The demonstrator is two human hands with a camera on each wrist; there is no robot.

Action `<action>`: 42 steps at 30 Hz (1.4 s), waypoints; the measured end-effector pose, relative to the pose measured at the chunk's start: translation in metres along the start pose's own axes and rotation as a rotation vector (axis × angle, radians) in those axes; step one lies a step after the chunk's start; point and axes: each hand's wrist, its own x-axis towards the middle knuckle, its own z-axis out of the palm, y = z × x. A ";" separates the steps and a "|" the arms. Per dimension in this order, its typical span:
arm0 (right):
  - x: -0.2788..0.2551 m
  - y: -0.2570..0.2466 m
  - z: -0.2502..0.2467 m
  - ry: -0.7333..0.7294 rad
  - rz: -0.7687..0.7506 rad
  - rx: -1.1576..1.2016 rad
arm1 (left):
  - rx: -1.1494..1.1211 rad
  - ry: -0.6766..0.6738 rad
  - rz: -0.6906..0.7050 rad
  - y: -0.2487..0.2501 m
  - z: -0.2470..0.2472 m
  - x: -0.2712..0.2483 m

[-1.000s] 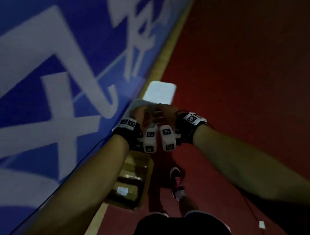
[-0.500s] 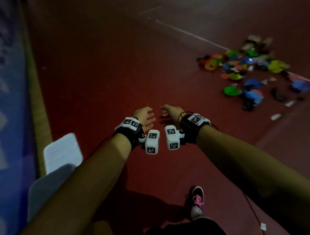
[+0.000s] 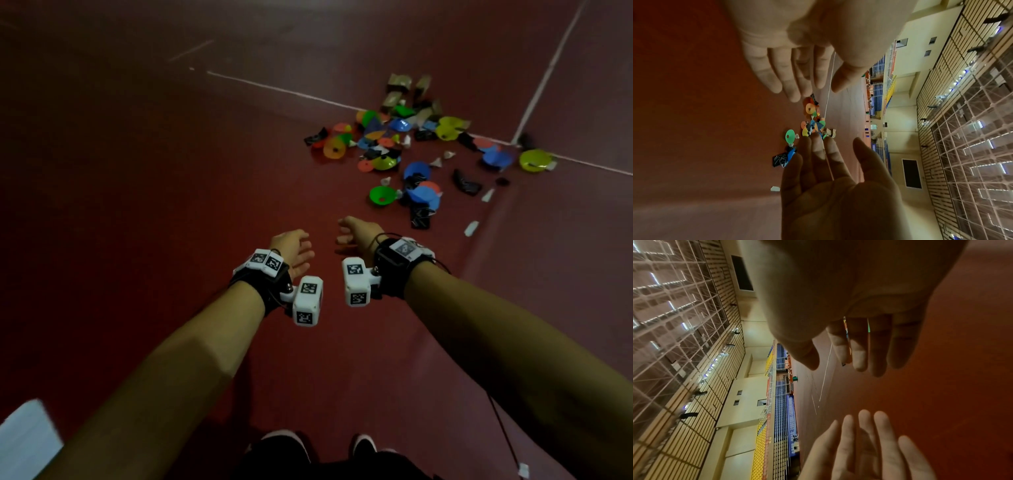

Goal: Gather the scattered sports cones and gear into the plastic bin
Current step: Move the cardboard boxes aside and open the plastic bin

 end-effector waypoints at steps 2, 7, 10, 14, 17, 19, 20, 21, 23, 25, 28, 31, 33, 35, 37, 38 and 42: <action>0.031 -0.016 -0.009 0.013 -0.006 0.038 | 0.016 -0.014 -0.001 0.016 0.023 0.033; 0.121 -0.060 -0.007 0.025 -0.009 0.068 | 0.058 -0.042 -0.001 0.055 0.056 0.131; 0.185 -0.105 0.005 0.058 -0.018 0.028 | 0.081 -0.070 0.004 0.096 0.069 0.206; 0.280 -0.176 0.023 0.108 -0.031 0.009 | 0.117 -0.094 0.005 0.175 0.081 0.305; 0.327 -0.227 0.031 0.144 -0.038 0.022 | 0.134 -0.123 0.025 0.234 0.093 0.363; 0.361 -0.262 0.032 0.146 -0.031 0.000 | 0.139 -0.124 0.031 0.272 0.106 0.406; 0.379 -0.277 0.030 0.152 -0.030 -0.002 | 0.141 -0.119 0.028 0.287 0.114 0.426; 0.395 -0.291 0.029 0.154 -0.038 0.002 | 0.138 -0.120 0.022 0.300 0.121 0.443; 0.436 -0.321 0.027 0.169 -0.051 0.027 | 0.124 -0.129 0.017 0.328 0.141 0.480; 0.488 -0.349 0.024 0.187 -0.034 0.054 | 0.134 -0.111 0.017 0.356 0.163 0.526; 0.569 -0.385 0.023 0.164 -0.002 0.052 | 0.142 -0.089 0.035 0.394 0.192 0.592; 0.645 -0.420 0.027 0.107 0.013 0.072 | 0.148 -0.024 0.021 0.432 0.201 0.651; 0.697 -0.461 0.037 0.041 0.021 0.085 | 0.129 0.030 0.024 0.469 0.205 0.692; 0.737 -0.501 0.053 -0.025 -0.005 0.066 | 0.087 0.064 0.035 0.503 0.205 0.727; 0.780 -0.534 0.074 -0.065 -0.011 0.017 | 0.054 0.110 0.034 0.537 0.204 0.764; 0.796 -0.547 0.085 -0.088 -0.002 -0.001 | 0.037 0.124 0.033 0.550 0.203 0.780; 0.875 -0.588 0.118 -0.143 0.037 -0.109 | 0.005 0.166 0.010 0.597 0.201 0.867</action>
